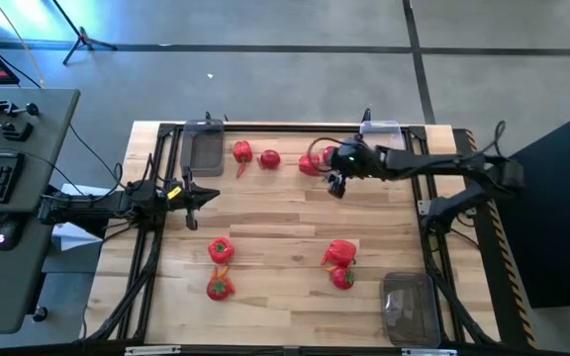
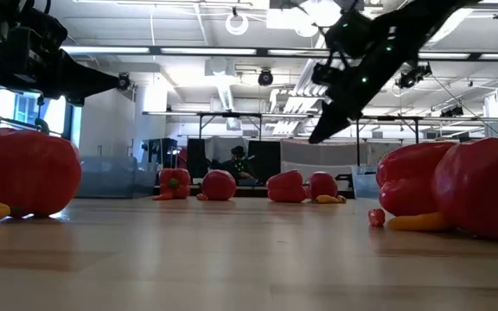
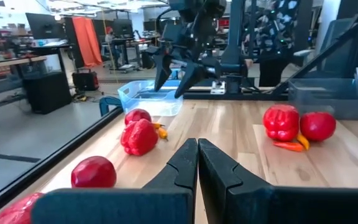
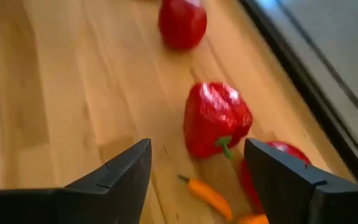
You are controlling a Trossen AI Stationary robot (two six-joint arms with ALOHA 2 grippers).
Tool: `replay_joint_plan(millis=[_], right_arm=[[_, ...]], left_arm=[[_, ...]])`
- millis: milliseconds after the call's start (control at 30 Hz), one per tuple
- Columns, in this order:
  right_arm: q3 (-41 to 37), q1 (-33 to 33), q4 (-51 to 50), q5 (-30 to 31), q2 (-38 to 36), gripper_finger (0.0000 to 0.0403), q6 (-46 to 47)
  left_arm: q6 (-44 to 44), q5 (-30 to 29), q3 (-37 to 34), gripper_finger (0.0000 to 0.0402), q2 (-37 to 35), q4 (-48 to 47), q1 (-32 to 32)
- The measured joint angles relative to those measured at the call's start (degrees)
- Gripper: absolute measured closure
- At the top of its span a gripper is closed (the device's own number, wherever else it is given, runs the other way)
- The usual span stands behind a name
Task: Sort produce into baskets
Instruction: Put the red bell pepper into the transparent bin
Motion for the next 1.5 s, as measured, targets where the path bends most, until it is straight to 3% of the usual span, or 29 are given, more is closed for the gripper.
replay_joint_plan(millis=[300, 600, 933, 1067, 1267, 1500], right_arm=[[11.9, -0.7, -11.4, 5.6, 11.8, 0.0187, -11.2], [18.1, -0.7, -15.9, 9.9, 20.2, 0.0243, -12.4], [18.2, 1.1, -15.8, 6.7, 21.0, 0.0311, -9.7], [18.2, 3.0, -15.8, 7.8, 21.0, 0.0315, -9.5], [18.2, 3.9, -17.8, 16.9, 21.0, 0.0315, -9.4], [18.2, 0.7, -17.5, 12.7, 21.0, 0.0316, -10.9]], left_arm=[[8.6, -0.7, 0.0, 0.0401, 0.0, 0.1, 0.0], [9.0, -0.9, 0.0, 0.0401, 0.0, 0.0, 0.0], [9.1, -0.9, 0.0, 0.0401, 0.0, 0.0, 0.0], [8.6, -0.8, 0.0, 0.0402, 0.0, 0.0, -0.1], [7.9, -0.8, 0.0, 0.0401, 0.0, 0.0, -0.1], [7.4, -0.8, 0.0, 0.0401, 0.0, 0.0, -0.1]])
